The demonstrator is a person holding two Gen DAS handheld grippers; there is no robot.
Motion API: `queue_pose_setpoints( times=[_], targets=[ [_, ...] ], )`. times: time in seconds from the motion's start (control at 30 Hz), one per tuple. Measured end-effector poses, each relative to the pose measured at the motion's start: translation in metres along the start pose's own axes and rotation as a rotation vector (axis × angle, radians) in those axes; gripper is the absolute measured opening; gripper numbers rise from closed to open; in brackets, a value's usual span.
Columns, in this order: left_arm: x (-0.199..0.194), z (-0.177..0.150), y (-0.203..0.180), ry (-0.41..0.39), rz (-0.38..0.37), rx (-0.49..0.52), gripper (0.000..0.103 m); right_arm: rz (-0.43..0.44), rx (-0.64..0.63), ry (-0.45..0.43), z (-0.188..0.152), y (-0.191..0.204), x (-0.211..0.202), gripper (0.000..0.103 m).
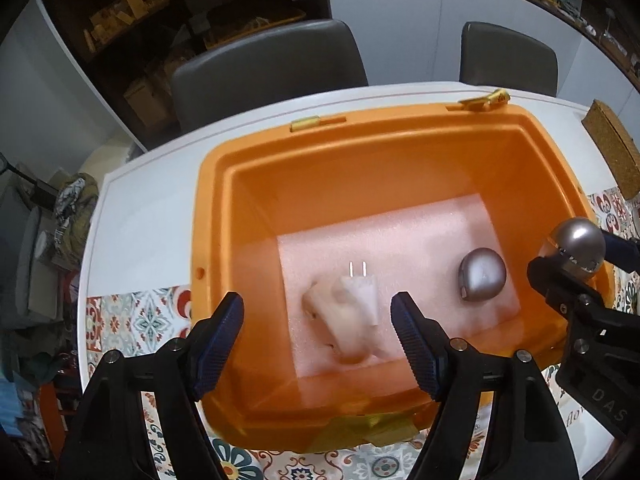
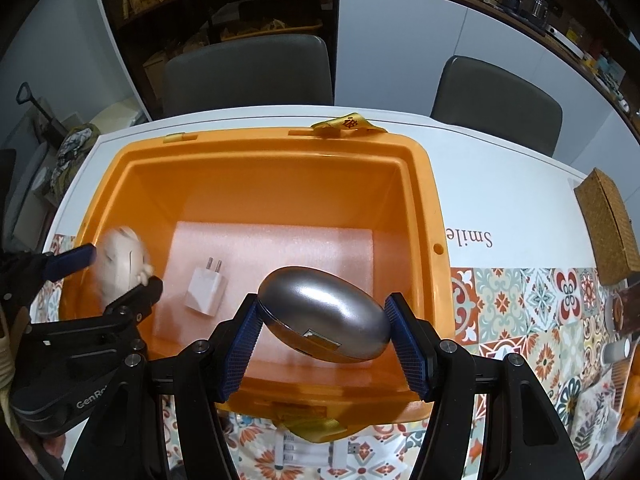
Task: Organize rigid objects
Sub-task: 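Open the left gripper to drop the beige figure in the crate while the right drops the silver case, then withdraw both grippers from the orange crate back over the table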
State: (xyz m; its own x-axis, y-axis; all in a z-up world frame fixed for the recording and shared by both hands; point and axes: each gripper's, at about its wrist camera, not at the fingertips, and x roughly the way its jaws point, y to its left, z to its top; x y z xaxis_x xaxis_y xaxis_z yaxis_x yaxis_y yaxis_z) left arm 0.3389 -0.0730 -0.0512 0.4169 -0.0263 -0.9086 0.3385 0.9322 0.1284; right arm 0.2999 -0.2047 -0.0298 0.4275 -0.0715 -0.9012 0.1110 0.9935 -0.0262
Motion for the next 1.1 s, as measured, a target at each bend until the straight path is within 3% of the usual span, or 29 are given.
queue_pose_setpoints(
  times=[0.23,0.5,0.53,0.57,0.63,1.1],
  targets=[
    [-0.020,-0.004,0.012,-0.040,0.038,-0.044,0.088,0.024,0.012,0.005,0.001,-0.003,-0.001,0.063],
    [-0.039,-0.020,0.026,-0.085,0.097,-0.089,0.089,0.063,-0.004,0.006,-0.001,0.007,0.002,0.063],
    [-0.040,-0.022,0.027,-0.088,0.100,-0.093,0.089,0.062,-0.008,0.003,-0.001,0.009,0.002,0.065],
    [-0.041,-0.024,0.027,-0.089,0.101,-0.098,0.089,0.058,-0.010,-0.002,-0.002,0.010,0.001,0.074],
    [-0.043,-0.029,0.030,-0.091,0.096,-0.107,0.089,0.047,-0.005,-0.019,-0.003,0.010,-0.003,0.079],
    [-0.070,-0.066,0.026,-0.118,0.031,-0.153,0.089,0.046,0.028,-0.137,-0.039,-0.005,-0.057,0.079]
  ],
)
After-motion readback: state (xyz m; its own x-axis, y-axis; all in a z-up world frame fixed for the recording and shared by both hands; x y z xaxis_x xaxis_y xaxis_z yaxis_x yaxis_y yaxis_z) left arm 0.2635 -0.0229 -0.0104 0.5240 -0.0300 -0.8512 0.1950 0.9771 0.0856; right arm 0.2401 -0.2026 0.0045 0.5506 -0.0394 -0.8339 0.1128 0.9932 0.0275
